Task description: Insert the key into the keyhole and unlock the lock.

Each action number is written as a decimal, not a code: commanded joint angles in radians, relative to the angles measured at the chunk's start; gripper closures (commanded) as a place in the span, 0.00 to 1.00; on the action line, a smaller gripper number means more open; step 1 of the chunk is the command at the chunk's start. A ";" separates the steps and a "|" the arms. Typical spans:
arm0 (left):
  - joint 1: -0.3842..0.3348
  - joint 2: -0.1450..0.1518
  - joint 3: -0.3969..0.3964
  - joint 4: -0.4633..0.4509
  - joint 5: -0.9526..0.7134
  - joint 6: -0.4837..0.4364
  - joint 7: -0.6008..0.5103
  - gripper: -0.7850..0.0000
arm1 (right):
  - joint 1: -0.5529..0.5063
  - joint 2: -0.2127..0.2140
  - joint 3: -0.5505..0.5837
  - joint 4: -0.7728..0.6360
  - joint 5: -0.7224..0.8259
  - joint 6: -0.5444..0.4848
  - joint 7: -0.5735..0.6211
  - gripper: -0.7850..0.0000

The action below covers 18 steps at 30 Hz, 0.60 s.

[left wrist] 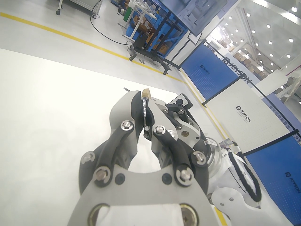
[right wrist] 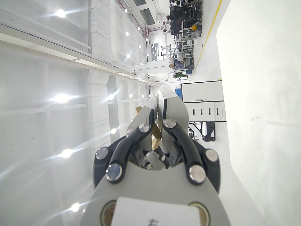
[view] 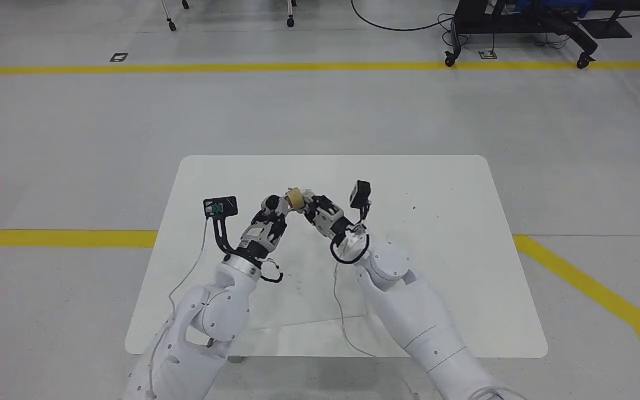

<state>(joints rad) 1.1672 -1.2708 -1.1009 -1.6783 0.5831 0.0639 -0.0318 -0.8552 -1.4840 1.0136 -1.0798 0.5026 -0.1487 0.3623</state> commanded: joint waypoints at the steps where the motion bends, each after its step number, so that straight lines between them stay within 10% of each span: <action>1: 0.002 -0.001 -0.005 -0.002 -0.008 -0.003 -0.015 1.00 | -0.001 -0.001 0.002 0.000 -0.001 0.000 0.001 1.00; 18: -0.045 -0.026 -0.004 -0.008 -0.028 0.123 -0.019 1.00 | -0.008 -0.014 -0.008 0.001 -0.053 0.016 -0.009 1.00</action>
<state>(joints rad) 1.1315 -1.2936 -1.1116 -1.6912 0.5545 0.1697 -0.0523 -0.8629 -1.4972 1.0053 -1.0789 0.4525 -0.1336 0.3541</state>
